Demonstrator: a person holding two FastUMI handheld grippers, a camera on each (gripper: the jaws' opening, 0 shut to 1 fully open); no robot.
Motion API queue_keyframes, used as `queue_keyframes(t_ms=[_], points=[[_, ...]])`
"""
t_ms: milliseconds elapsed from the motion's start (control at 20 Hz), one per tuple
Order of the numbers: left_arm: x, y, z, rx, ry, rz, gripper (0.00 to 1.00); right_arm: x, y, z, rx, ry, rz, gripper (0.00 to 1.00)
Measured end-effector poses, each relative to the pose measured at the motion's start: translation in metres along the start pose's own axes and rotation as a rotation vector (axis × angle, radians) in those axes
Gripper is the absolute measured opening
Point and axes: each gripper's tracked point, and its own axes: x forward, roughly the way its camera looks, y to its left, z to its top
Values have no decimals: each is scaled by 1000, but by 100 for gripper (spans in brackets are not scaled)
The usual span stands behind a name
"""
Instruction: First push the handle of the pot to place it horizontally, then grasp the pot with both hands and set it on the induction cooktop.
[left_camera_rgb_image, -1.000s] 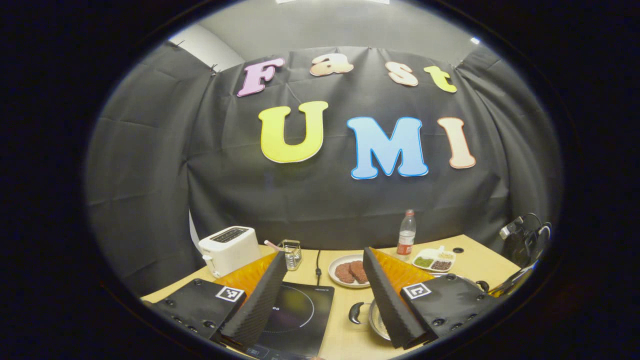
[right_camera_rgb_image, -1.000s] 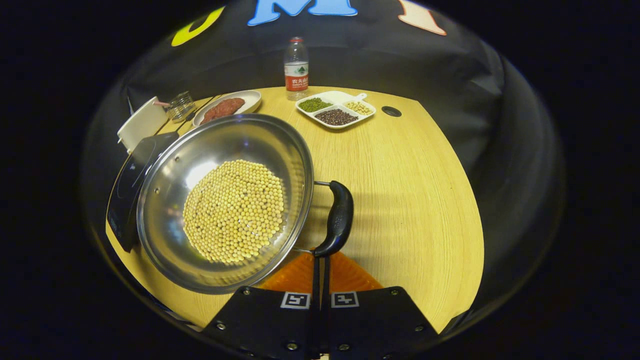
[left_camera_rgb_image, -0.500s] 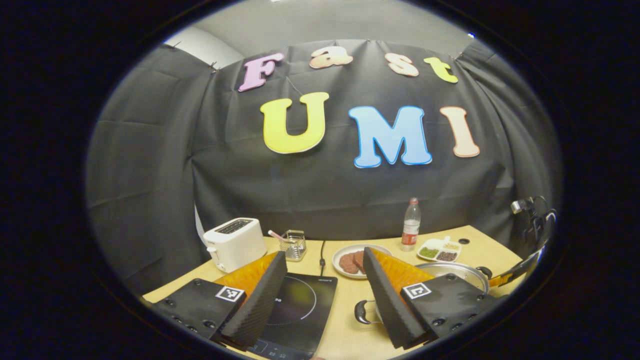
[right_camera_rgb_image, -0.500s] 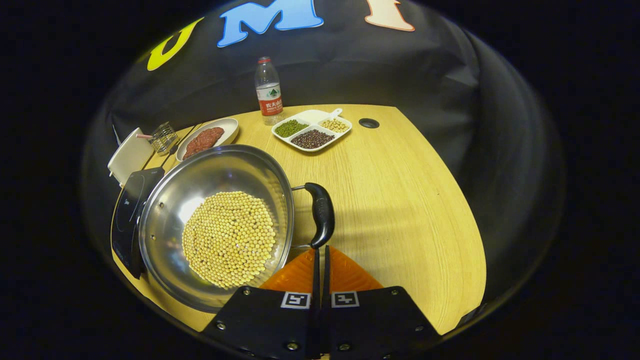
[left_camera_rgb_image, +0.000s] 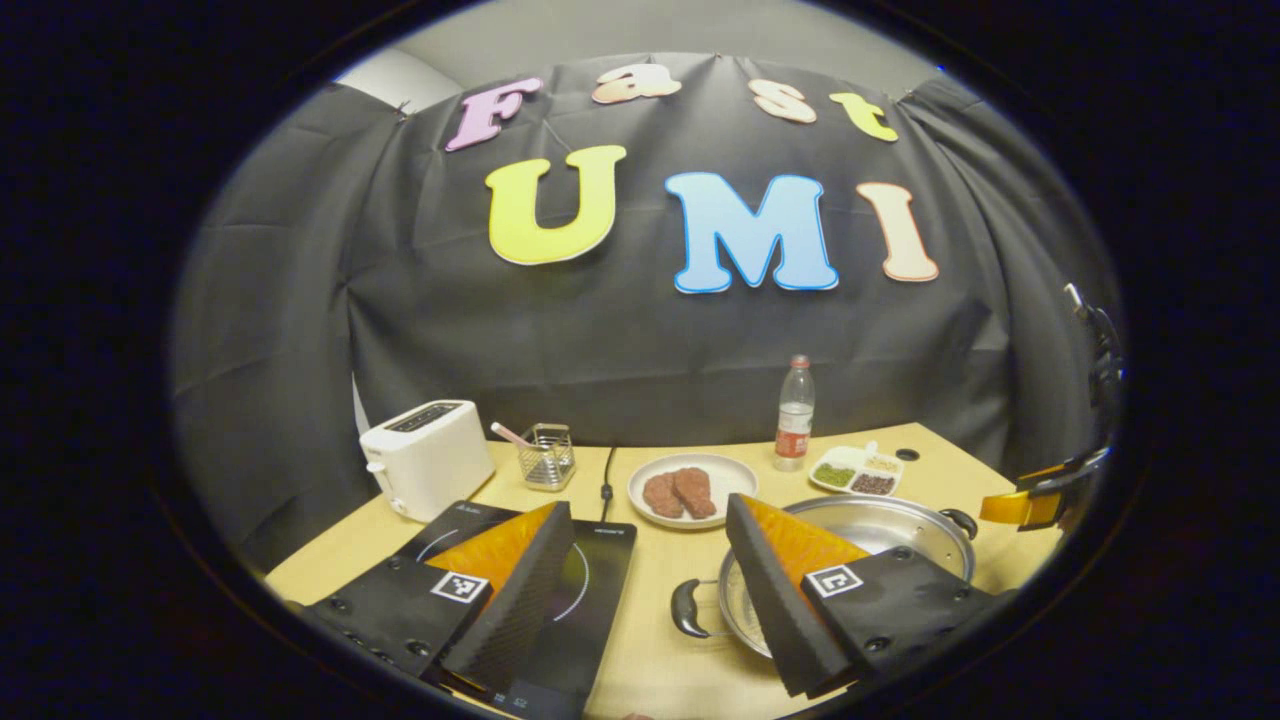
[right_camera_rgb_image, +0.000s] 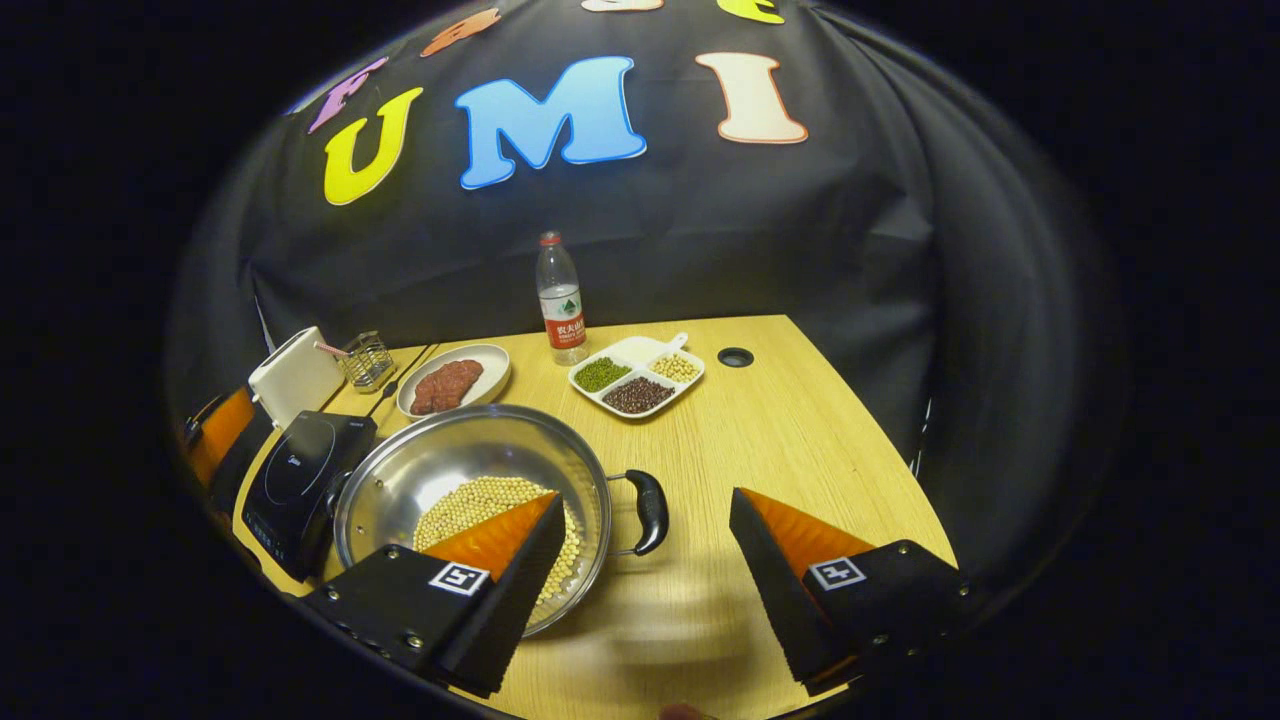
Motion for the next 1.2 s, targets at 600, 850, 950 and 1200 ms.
queue_keyframes(t_ms=[600,850,950,1200], points=[[53,-29,-69,-13,156,-75,100,34,6,4,-7,-21,-9,100],[65,-37,-105,-19,235,-85,100,49,6,-7,-36,7,-8,100],[70,-39,-115,-11,256,-85,100,56,6,-12,-47,21,-7,100],[78,-46,-140,-24,316,-84,100,69,10,-25,-63,61,5,100]])
